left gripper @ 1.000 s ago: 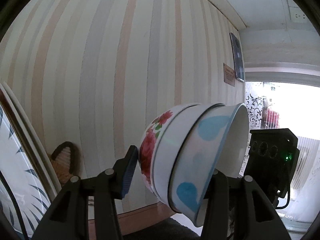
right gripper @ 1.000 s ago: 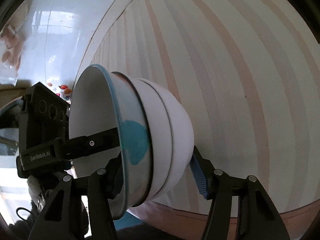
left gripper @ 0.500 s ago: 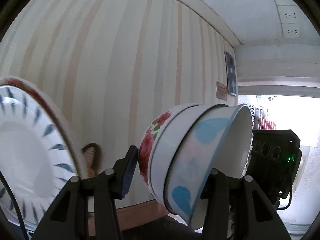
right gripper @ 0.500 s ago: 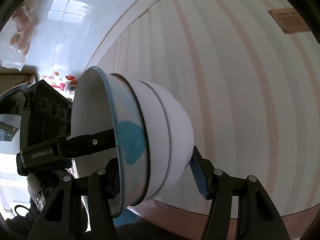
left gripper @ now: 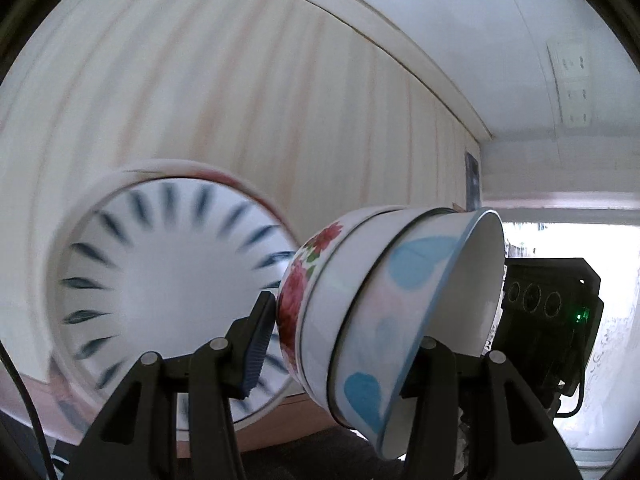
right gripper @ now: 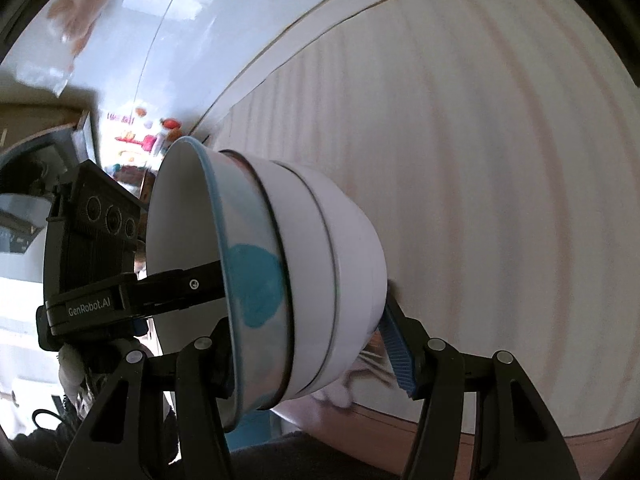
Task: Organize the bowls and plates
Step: 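Carry the bowl stack with both tools over the plate stack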
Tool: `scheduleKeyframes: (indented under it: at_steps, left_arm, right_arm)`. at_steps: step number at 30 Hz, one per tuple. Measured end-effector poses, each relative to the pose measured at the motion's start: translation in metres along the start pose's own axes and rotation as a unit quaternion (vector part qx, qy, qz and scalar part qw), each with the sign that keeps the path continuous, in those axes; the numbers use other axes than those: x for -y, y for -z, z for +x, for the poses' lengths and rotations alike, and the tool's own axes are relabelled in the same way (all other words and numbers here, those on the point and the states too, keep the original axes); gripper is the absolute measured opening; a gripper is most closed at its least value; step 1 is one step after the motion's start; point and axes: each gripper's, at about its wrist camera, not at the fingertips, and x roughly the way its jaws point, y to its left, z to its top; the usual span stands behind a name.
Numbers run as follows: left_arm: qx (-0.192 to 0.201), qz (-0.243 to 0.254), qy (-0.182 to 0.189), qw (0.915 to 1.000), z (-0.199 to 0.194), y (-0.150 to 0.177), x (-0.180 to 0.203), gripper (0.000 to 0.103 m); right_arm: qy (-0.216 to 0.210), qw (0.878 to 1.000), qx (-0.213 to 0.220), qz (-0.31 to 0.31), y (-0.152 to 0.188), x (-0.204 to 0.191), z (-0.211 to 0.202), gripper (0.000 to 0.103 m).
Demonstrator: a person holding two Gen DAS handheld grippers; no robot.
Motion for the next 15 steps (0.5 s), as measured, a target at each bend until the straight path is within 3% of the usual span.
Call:
scheduleKeyframes:
  at_steps: [9,15]
  left_arm:
    - [0.019,-0.032,-0.010,0.9993,-0.027,0.001,-0.050,0.045]
    - [0.014,-0.041,-0.009,0.9990,-0.031,0.002,-0.072,0.045]
  right_arm:
    - [-0.012,0.999,-0.041,-0.027,0.001,-0.045,0.058,0.061]
    - [-0.007,0.998,-0.056,-0.029,0.004,-0.043,0.073,0.061]
